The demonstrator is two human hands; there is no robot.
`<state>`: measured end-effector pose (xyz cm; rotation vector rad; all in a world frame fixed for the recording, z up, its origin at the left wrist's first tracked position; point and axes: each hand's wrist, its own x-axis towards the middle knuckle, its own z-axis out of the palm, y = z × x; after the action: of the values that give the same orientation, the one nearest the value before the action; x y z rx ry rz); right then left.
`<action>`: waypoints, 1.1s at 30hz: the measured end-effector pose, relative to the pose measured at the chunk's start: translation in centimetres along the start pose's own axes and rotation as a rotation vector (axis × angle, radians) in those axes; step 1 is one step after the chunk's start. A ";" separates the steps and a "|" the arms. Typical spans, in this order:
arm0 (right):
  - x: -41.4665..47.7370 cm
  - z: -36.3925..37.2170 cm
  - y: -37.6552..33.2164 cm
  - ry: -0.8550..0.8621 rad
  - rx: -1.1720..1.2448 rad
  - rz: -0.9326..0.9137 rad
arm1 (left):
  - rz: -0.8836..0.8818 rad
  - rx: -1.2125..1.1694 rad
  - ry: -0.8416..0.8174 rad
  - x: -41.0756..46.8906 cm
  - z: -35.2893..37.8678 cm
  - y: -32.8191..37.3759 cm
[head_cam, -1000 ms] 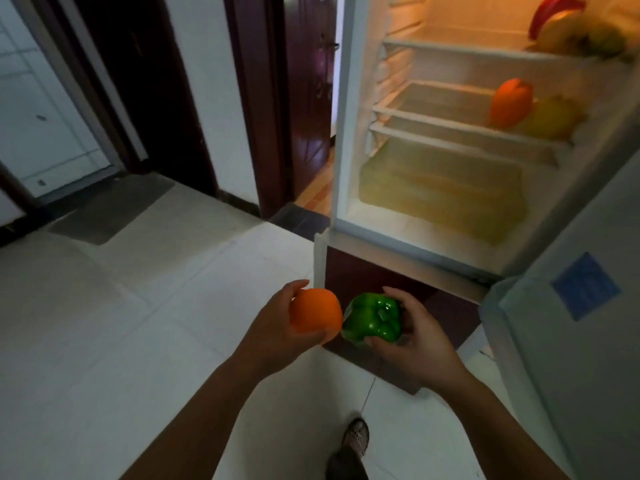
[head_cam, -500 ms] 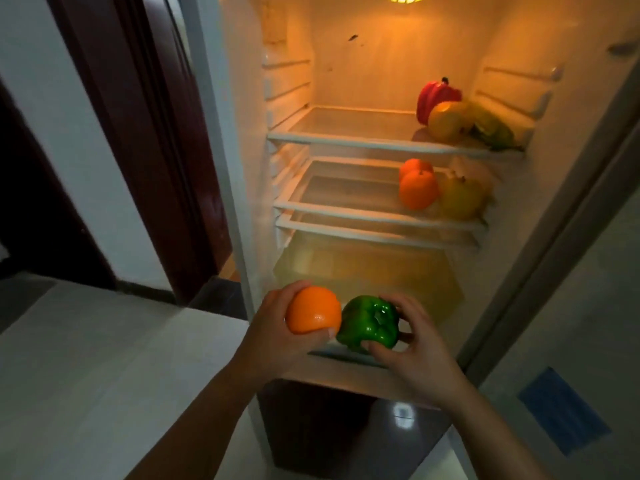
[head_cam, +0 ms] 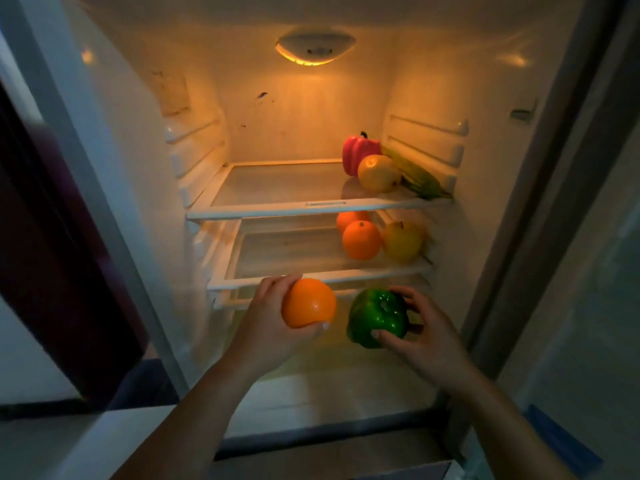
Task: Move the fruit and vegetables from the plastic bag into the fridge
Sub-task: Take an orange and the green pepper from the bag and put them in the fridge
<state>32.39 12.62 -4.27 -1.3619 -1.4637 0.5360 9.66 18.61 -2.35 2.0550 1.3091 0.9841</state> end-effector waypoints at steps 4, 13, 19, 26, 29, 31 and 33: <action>0.5 0.3 0.6 0.070 -0.030 0.011 | -0.026 -0.056 0.028 1.7 0.2 -0.8; 2.1 0.2 1.4 0.125 -0.074 0.010 | 0.124 -0.025 0.041 4.5 1.3 -1.2; 4.1 -0.3 0.7 0.135 -0.055 0.053 | 0.212 0.122 0.018 7.5 0.9 -0.7; 5.6 -0.9 0.4 0.170 -0.083 0.028 | 0.218 0.203 0.033 11.6 1.3 -0.6; 5.4 -1.0 0.9 0.181 -0.091 0.020 | 0.202 0.227 0.016 12.7 2.0 -1.1; 5.3 -1.2 1.1 0.187 -0.099 0.019 | 0.197 0.234 -0.003 13.1 2.5 -1.2; 5.3 -1.3 1.3 0.186 -0.096 0.028 | 0.203 0.253 -0.034 13.5 3.1 -1.3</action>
<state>34.95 17.45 -2.89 -1.4688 -1.3351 0.3503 15.10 31.37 -1.15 2.4251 1.2814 0.9011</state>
